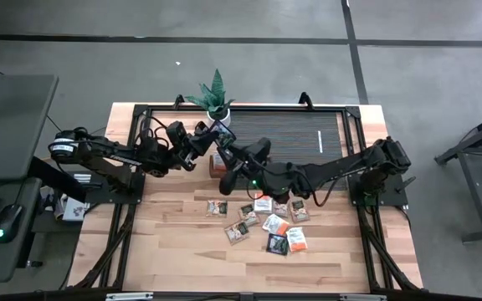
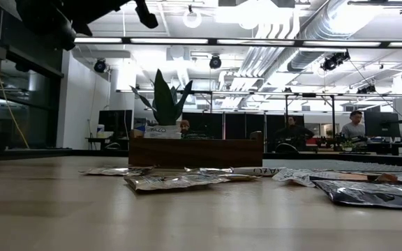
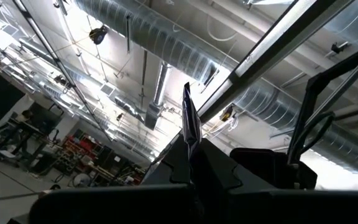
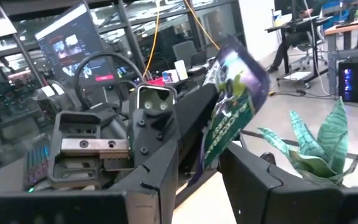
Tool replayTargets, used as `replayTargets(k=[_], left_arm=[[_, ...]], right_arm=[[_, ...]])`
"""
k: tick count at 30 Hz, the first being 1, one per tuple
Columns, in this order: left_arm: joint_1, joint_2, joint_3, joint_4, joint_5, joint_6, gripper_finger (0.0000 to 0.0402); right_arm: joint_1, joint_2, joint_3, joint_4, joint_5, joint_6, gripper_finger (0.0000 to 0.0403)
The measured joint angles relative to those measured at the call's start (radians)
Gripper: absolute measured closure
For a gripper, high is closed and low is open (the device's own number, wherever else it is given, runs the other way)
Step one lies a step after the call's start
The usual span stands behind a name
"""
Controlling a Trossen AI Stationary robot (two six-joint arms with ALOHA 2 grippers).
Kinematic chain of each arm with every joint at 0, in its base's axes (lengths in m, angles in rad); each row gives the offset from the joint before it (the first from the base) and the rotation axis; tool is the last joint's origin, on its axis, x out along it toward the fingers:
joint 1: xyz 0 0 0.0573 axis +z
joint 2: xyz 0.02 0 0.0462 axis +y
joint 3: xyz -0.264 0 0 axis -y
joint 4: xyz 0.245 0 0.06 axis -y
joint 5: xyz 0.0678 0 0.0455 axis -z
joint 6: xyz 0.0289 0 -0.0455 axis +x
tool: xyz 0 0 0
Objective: Pick & Place Tea
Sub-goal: Put the blue tea bag into the middle section of the wooden organizer
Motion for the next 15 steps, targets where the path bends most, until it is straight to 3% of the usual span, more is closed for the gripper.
replayTargets(k=[5, 12, 15], left_arm=[[0.0, 0.0, 0.0, 0.0, 0.0, -0.003, 0.0401], [0.0, 0.0, 0.0, 0.0, 0.011, -0.003, 0.0401], [0.0, 0.0, 0.0, 0.0, 0.013, -0.014, 0.0401]], right_arm=[[-0.006, 0.0, 0.0, -0.017, 0.0, 0.004, 0.0299], [-0.013, 0.0, 0.0, -0.018, -0.011, 0.0, 0.0387], [-0.013, 0.0, 0.0, -0.02, -0.009, -0.004, 0.0395]])
